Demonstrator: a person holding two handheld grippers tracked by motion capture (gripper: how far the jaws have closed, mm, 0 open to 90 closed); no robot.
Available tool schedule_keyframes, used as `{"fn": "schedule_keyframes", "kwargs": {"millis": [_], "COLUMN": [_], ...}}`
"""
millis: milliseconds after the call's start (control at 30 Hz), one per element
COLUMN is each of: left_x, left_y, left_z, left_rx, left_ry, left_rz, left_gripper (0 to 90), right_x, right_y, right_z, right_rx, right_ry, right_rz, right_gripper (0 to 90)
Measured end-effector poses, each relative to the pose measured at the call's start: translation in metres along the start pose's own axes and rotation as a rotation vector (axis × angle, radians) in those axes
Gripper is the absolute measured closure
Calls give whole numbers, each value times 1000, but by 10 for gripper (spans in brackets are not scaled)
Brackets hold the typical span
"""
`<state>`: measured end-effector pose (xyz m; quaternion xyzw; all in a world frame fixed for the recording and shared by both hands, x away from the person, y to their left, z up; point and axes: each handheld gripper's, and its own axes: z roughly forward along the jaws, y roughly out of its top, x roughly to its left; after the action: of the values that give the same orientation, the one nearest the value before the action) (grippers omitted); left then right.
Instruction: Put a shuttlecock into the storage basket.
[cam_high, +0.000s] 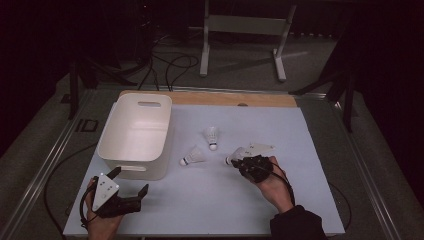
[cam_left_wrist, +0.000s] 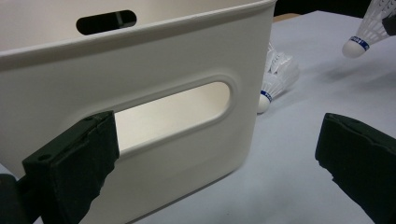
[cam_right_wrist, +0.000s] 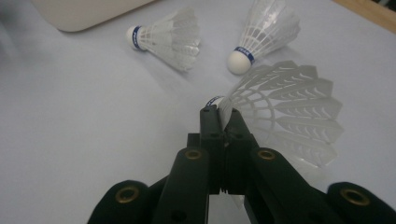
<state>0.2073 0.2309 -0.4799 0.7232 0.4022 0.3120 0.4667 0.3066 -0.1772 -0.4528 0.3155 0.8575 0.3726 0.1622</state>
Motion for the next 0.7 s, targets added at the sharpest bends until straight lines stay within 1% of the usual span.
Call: {"fn": "schedule_keyframes", "kwargs": {"millis": [233,400,533,633,700], "left_x": [0,-1,-1,-1,-1], "left_y": [0,0,0,0,0], "left_z": [1,1,1,1,1], "left_rx": [4,10,9,8,9], "left_ry": [3,3,5,5,5], "left_rz": [0,11,10,10,10], "left_gripper": [1,1,1,1,1], "right_x": [-1,0,0,0,0], "right_y": [4,8,10,12,13], "right_z": [-1,-2,-2,-3,-3], "right_rx": [-6,-9,-11,-10,-9], "right_ry": [-4,-9,-11,-16,-14], "right_rz": [3,0,1,-8,-4], "right_gripper": [894,894,894,894,894]}}
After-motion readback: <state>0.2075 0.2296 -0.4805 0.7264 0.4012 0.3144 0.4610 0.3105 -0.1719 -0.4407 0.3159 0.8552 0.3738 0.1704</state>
